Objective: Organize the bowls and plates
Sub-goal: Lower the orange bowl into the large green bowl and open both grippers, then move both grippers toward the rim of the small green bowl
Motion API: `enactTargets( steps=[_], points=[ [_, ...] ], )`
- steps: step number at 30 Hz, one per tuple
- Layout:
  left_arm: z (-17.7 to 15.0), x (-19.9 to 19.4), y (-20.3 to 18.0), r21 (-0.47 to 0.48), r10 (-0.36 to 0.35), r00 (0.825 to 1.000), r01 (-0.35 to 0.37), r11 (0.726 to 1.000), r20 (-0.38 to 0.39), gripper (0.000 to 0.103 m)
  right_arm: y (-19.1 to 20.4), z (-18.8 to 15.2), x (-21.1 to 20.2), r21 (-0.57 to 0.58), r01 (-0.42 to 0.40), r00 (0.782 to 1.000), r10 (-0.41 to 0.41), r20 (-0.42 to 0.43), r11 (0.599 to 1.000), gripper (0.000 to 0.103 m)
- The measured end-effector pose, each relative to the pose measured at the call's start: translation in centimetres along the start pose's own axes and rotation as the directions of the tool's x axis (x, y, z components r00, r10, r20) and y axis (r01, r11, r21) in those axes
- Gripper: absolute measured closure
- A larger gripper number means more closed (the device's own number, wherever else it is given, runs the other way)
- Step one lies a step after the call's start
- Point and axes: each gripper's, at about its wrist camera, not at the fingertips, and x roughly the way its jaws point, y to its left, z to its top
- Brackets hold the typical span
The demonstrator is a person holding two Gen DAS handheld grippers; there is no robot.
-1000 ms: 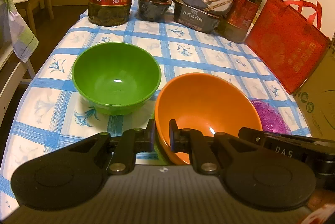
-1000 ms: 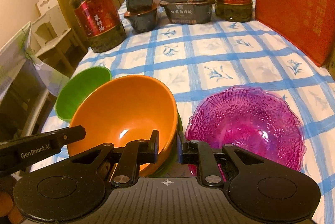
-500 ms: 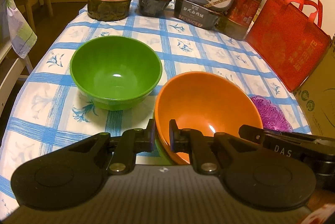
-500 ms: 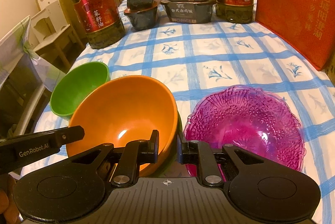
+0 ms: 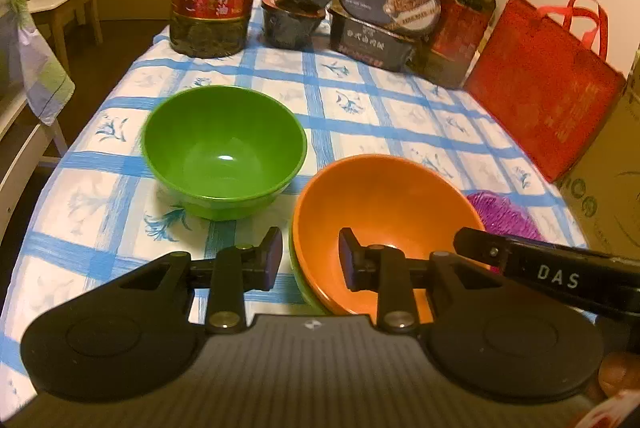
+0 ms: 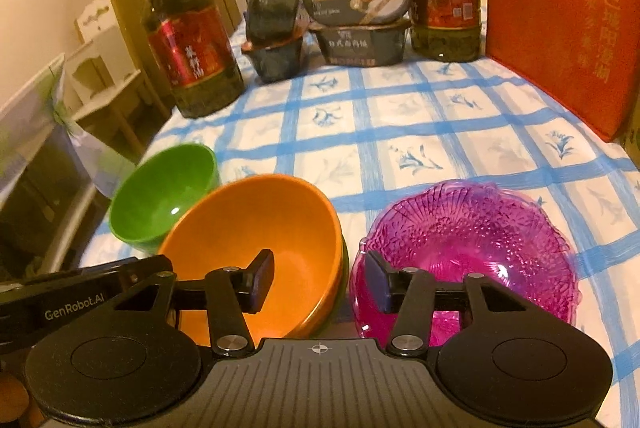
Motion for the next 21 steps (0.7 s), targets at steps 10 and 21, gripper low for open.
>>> enactTargets(
  steps=[10, 21],
  points=[
    [-2.3, -4.8, -0.2, 0.005, 0.021, 0.999, -0.021, 1.0, 0.024, 0.067, 0.0, -2.1, -4.4, 0.026, 0.001, 1.0, 0.0, -0.005, 1.0, 0.051],
    [-6.6, -8.8, 0.1, -0.019, 0.024, 1.0, -0.024, 1.0, 0.003, 0.05, 0.5, -6.2, -7.9, -0.006, 0.022, 0.999, -0.022, -0.048, 1.0, 0.048]
  ],
)
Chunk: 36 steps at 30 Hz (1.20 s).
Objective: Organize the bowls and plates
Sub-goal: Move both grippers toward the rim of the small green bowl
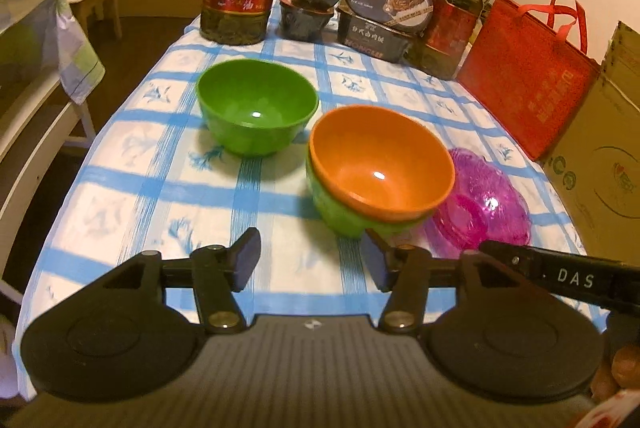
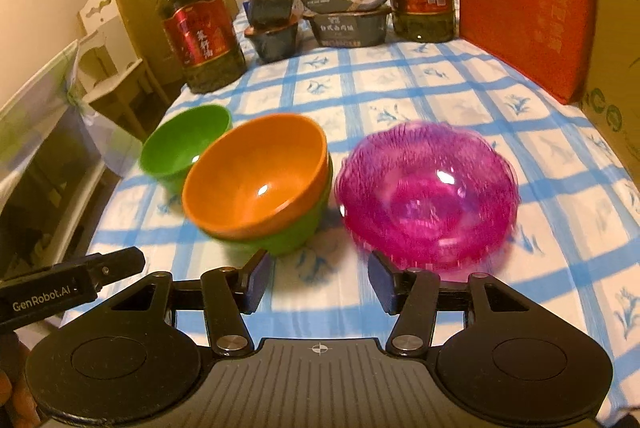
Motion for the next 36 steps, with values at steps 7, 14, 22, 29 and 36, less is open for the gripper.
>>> enactTargets(
  steps=[7, 14, 22, 29, 36],
  points=[
    [-1.8, -1.6, 1.0, -0.027, 0.006, 1.0, -0.006, 1.0, -0.019, 0.042, 0.7, -1.8, -1.0, -0.007, -0.004, 1.0, 0.004, -0.021, 1.0, 0.047],
    [-2.6, -2.7, 2.0, -0.048, 0.013, 1.0, -0.014, 0.999, -0.02, 0.038, 1.8, -2.7, -1.4, -0.017, -0.01, 0.999, 0.009, -0.032, 1.0, 0.047],
    [-2.7, -3.6, 3.2, -0.065, 0.002, 1.0, -0.003, 0.998, -0.01, 0.036, 3.2, -3.0, -1.6, -0.034, -0.02, 0.999, 0.019, -0.038, 0.999, 0.046],
    [-1.7, -3.8, 4.7, -0.08, 0.011, 1.0, -0.011, 0.997, 0.005, 0.035, 4.9, -2.2, -1.1, -0.057, -0.042, 0.999, 0.04, -0.037, 0.997, 0.045],
    [0.6, -3.5, 6.5, -0.099, 0.02, 0.999, -0.017, 0.995, 0.026, 0.035, 7.0, -0.2, 0.2, -0.101, -0.07, 0.997, 0.068, -0.026, 0.992, 0.044]
  ],
)
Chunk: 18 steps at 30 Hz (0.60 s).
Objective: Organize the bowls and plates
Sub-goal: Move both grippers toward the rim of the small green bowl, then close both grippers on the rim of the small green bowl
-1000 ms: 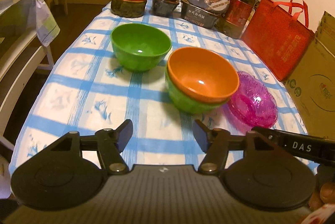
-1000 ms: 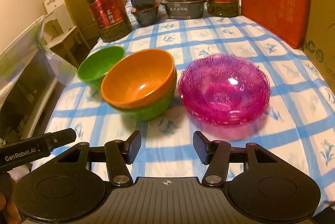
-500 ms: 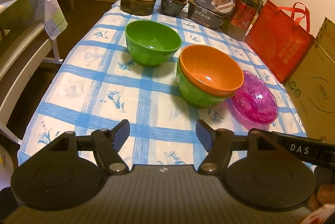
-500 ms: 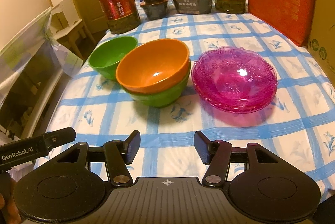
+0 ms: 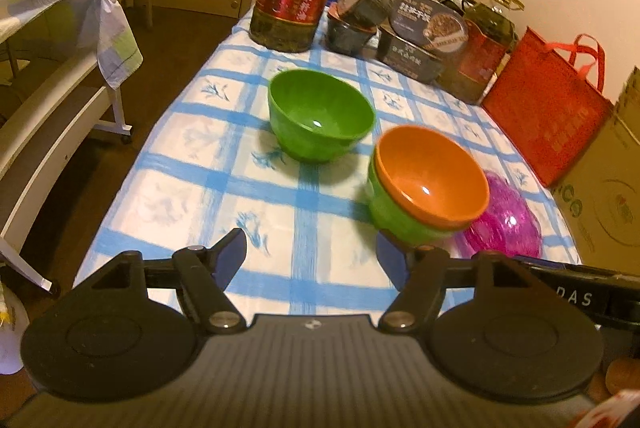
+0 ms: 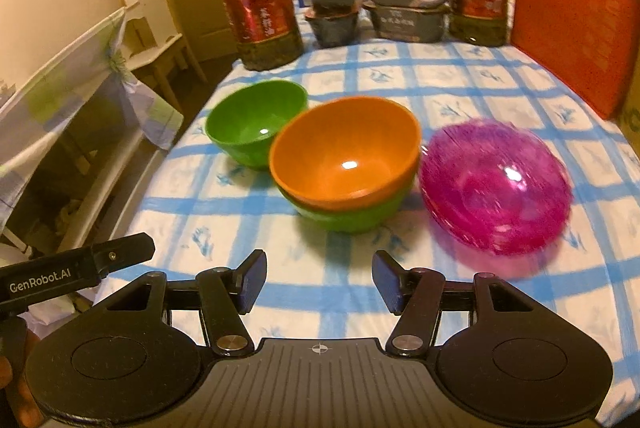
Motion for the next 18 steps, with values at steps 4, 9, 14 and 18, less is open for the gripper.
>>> enactTargets(
  steps=[4, 9, 14, 18],
  points=[
    [1.7, 0.9, 0.7, -0.014, -0.001, 1.0, 0.002, 1.0, 0.004, 0.035, 0.9, 2.0, 1.2, -0.029, -0.019, 1.0, 0.019, 0.008, 0.999, 0.044],
    [3.9, 2.6, 1.6, -0.037, -0.006, 1.0, 0.006, 0.999, 0.002, 0.035, 1.6, 5.0, 3.4, -0.053, -0.047, 0.999, 0.047, 0.008, 0.998, 0.044],
    [6.2, 5.2, 2.6, -0.062, 0.0, 1.0, 0.0, 0.998, -0.008, 0.035, 2.0, 8.3, 6.2, -0.087, -0.049, 0.999, 0.05, 0.009, 0.995, 0.044],
    [8.3, 7.7, 3.4, -0.082, 0.002, 1.0, -0.003, 0.997, -0.015, 0.035, 2.1, 11.2, 9.3, -0.119, -0.046, 0.999, 0.046, -0.002, 0.992, 0.044]
  ],
)
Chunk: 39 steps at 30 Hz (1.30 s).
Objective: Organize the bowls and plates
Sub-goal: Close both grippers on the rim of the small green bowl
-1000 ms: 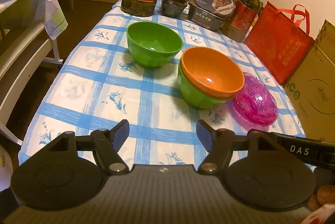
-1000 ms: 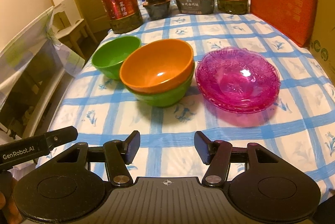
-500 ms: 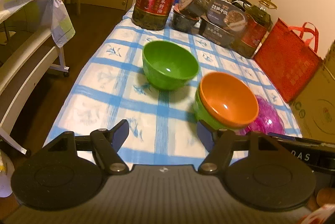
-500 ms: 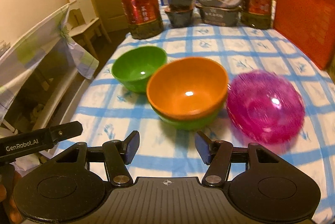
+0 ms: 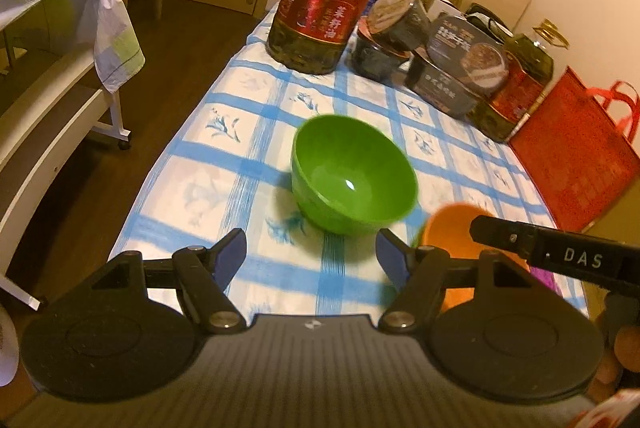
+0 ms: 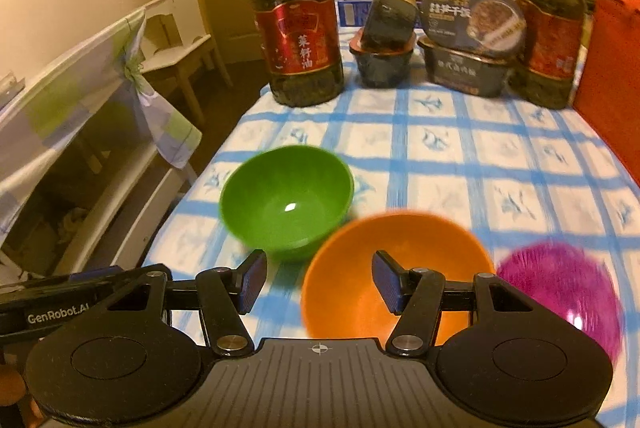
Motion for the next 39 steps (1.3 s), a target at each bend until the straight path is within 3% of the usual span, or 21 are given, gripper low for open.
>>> enactTargets(
  steps=[13, 20, 23, 28, 32, 33, 39],
  points=[
    [4.5, 8.4, 0.9, -0.035, 0.011, 0.999, -0.012, 0.999, -0.031, 0.038, -3.3, 5.6, 10.7, -0.031, -0.013, 0.987, 0.008, -0.158, 0.999, 0.045],
    [5.1, 12.1, 1.8, -0.052, 0.008, 0.996, -0.013, 0.999, -0.085, 0.054, -4.7, 6.6, 15.1, 0.025, -0.054, 0.961, 0.059, -0.27, 0.998, 0.057],
    [5.1, 13.2, 2.1, -0.067, -0.016, 0.994, 0.009, 0.998, -0.107, 0.065, -4.7, 6.6, 15.9, 0.005, -0.044, 0.956, 0.043, -0.289, 0.999, 0.064],
    [5.0, 14.0, 2.0, -0.049, -0.01, 0.993, 0.004, 0.999, -0.117, 0.076, -4.4, 6.3, 16.7, -0.005, -0.064, 0.948, 0.06, -0.312, 0.998, 0.079],
    [5.0, 14.0, 1.6, -0.015, 0.002, 0.993, -0.003, 1.0, -0.114, 0.091, -4.3, 6.2, 17.0, -0.01, -0.045, 0.949, 0.04, -0.314, 0.999, 0.089],
    [5.0, 13.9, 1.5, -0.008, 0.004, 0.993, -0.005, 1.0, -0.114, 0.092, -4.3, 6.3, 17.0, -0.007, -0.038, 0.95, 0.034, -0.311, 0.999, 0.095],
    [5.3, 12.7, 1.6, 0.005, 0.018, 0.994, -0.017, 1.0, -0.111, 0.092, -3.6, 6.9, 15.5, -0.003, -0.051, 0.956, 0.048, -0.289, 0.999, 0.096]
  ],
)
